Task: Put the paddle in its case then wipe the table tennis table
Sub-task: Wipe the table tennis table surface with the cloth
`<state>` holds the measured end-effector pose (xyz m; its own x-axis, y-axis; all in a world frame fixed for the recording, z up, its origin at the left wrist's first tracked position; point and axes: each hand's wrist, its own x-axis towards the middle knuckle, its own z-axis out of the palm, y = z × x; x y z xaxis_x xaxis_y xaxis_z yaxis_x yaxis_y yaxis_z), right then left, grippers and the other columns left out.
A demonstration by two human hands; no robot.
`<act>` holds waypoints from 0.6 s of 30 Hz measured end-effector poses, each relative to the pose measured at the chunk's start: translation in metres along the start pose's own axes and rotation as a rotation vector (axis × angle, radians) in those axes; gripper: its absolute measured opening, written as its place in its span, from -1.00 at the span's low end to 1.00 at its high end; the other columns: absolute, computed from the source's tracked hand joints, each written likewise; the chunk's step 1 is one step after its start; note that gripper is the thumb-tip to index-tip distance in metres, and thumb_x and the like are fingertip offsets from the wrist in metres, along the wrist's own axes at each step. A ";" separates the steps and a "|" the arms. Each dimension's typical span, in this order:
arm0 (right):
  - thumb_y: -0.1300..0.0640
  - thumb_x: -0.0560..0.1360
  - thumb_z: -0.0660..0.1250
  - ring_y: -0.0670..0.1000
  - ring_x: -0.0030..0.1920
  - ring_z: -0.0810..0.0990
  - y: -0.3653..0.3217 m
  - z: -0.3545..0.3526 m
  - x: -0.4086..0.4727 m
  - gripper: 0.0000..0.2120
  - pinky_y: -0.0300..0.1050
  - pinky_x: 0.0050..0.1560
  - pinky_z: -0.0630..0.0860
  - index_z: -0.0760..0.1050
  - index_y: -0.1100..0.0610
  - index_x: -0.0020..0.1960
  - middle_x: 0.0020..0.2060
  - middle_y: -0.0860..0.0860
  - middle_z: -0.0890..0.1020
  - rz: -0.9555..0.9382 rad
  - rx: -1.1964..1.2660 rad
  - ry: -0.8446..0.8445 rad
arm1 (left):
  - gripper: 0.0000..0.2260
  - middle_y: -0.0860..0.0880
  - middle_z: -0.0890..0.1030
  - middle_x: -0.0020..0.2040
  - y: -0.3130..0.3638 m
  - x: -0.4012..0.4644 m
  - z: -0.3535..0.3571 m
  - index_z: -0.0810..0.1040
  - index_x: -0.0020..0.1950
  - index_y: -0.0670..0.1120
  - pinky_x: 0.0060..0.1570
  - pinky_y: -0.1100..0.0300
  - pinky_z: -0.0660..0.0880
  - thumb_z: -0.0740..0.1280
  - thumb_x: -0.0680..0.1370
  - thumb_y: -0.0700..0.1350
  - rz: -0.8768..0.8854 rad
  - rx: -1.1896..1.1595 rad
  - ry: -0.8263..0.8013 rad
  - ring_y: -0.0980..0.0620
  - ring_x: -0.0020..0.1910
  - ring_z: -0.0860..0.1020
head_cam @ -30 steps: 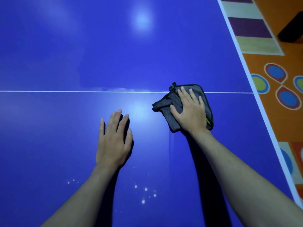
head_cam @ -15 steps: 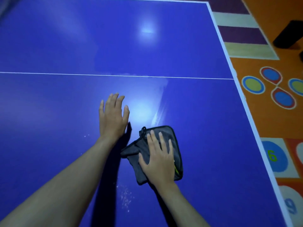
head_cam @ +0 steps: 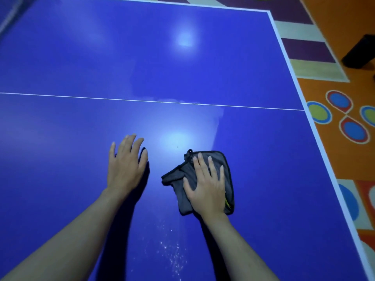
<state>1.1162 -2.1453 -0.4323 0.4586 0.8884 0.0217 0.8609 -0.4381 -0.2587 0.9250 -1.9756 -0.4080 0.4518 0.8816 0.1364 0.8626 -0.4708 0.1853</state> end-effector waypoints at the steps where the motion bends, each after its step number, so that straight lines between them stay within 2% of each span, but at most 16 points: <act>1: -0.32 0.64 0.06 -0.01 0.68 0.02 0.000 0.001 0.017 -0.30 0.25 0.64 0.02 0.13 -0.03 0.69 0.67 -0.13 0.15 0.010 -0.006 0.012 | -0.60 -0.07 0.41 0.52 -0.008 0.007 0.002 0.44 0.44 -0.05 0.53 -0.20 0.14 0.06 0.68 0.06 -0.017 -0.023 0.000 -0.08 0.55 0.31; 5: -0.33 0.62 0.07 0.00 0.67 0.08 0.004 0.004 0.087 -0.30 0.26 0.64 0.02 0.19 -0.05 0.67 0.66 -0.14 0.19 0.049 -0.026 0.053 | -0.61 -0.03 0.38 0.52 -0.032 0.039 0.012 0.42 0.44 -0.02 0.57 -0.15 0.10 0.03 0.68 0.06 -0.020 -0.162 -0.043 -0.01 0.56 0.25; 9: -0.34 0.60 0.07 -0.01 0.66 0.11 0.012 0.004 0.157 -0.32 0.24 0.63 0.02 0.23 -0.08 0.65 0.65 -0.17 0.21 0.089 -0.037 0.081 | -0.57 0.02 0.28 0.60 -0.046 0.056 0.019 0.34 0.52 0.01 0.60 -0.13 0.03 -0.01 0.70 0.09 0.054 -0.231 -0.051 0.02 0.61 0.16; 14: -0.32 0.59 0.10 -0.03 0.65 0.13 0.019 0.003 0.213 -0.33 0.22 0.63 0.02 0.25 -0.09 0.64 0.64 -0.19 0.22 0.106 -0.030 0.104 | -0.57 -0.03 0.16 0.67 -0.051 0.056 0.028 0.39 0.53 -0.08 0.59 -0.24 0.03 0.14 0.68 -0.01 0.080 -0.120 0.074 -0.03 0.66 0.09; 18: -0.34 0.60 0.09 -0.05 0.66 0.11 0.025 0.000 0.236 -0.33 0.22 0.64 0.02 0.24 -0.10 0.64 0.65 -0.20 0.20 0.092 -0.024 0.087 | -0.55 -0.03 0.14 0.67 -0.054 0.058 0.030 0.38 0.55 -0.08 0.57 -0.29 0.05 0.14 0.67 0.02 0.106 -0.079 0.055 -0.02 0.66 0.08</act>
<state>1.2461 -1.9463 -0.4339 0.5525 0.8294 0.0824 0.8187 -0.5215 -0.2403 0.9120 -1.8981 -0.4395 0.5242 0.8247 0.2124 0.7892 -0.5641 0.2427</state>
